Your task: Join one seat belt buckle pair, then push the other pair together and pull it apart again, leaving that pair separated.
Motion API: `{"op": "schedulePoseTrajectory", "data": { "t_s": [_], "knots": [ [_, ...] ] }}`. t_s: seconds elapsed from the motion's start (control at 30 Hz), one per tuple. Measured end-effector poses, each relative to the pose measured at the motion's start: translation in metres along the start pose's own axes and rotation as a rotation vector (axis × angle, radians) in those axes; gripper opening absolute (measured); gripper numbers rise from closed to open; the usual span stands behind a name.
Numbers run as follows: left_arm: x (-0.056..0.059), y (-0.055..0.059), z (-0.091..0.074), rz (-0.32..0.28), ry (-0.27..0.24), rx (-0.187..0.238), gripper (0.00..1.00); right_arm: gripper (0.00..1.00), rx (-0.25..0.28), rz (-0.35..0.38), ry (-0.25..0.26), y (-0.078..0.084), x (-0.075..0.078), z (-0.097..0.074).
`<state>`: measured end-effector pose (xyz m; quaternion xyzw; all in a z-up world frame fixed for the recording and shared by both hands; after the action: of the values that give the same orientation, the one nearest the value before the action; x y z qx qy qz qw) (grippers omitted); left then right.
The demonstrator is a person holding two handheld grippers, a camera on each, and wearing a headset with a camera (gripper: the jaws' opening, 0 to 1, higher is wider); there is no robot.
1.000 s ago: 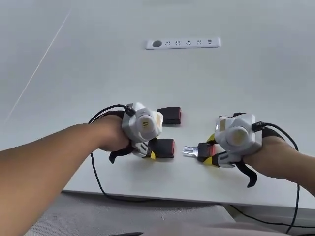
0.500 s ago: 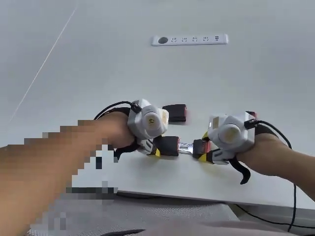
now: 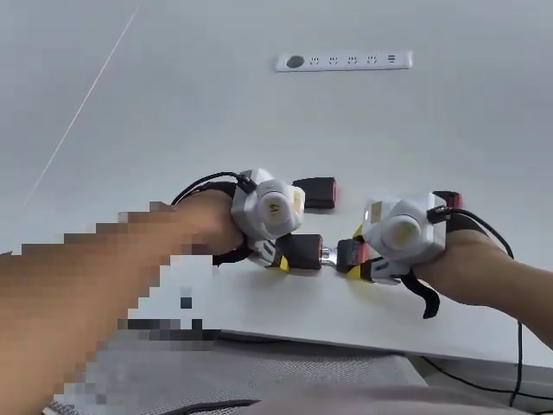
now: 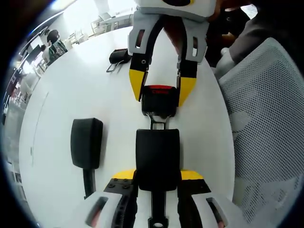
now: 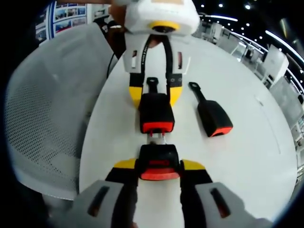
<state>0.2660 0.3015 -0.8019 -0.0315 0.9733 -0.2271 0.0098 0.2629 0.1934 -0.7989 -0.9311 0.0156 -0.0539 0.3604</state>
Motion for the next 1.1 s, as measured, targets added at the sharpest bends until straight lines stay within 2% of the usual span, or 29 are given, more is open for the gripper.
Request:
{"op": "schedulePoseTrajectory", "data": {
  "t_s": [0.4,0.57,0.83,0.87,0.9,1.1],
  "knots": [
    [-0.001,0.0,0.0,-0.003,0.001,0.02,0.32,0.31,0.022,0.028,-0.015,-0.005,0.003,0.005],
    [-0.001,-0.001,0.0,-0.002,0.003,0.011,0.32,0.31,0.033,0.018,-0.021,-0.009,0.003,0.008],
    [-0.001,-0.001,0.001,0.004,0.005,0.007,0.31,0.31,0.04,0.043,-0.024,-0.016,0.003,0.015],
    [-0.002,0.0,0.0,-0.001,0.005,0.007,0.31,0.31,0.056,0.008,-0.024,-0.021,0.005,0.019],
    [-0.002,0.001,0.0,0.001,0.006,0.007,0.31,0.31,0.039,0.026,-0.024,-0.017,0.001,0.019],
    [-0.003,0.001,0.0,-0.003,0.008,0.017,0.32,0.31,0.034,0.027,-0.027,-0.015,0.002,0.015]
  ]
}}
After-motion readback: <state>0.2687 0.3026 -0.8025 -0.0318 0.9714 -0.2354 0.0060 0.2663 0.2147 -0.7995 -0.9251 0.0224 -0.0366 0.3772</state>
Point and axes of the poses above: the centre of the closed fingertips' face, and the gripper's own axes: z roughly forward along the fingers, x roughly to its right, y roughly out of its underside, the point moved 3 cm from there along -z, roughly backward along the fingers, and after that the axes turned 6 degrees about x, right-handed, at the moved point
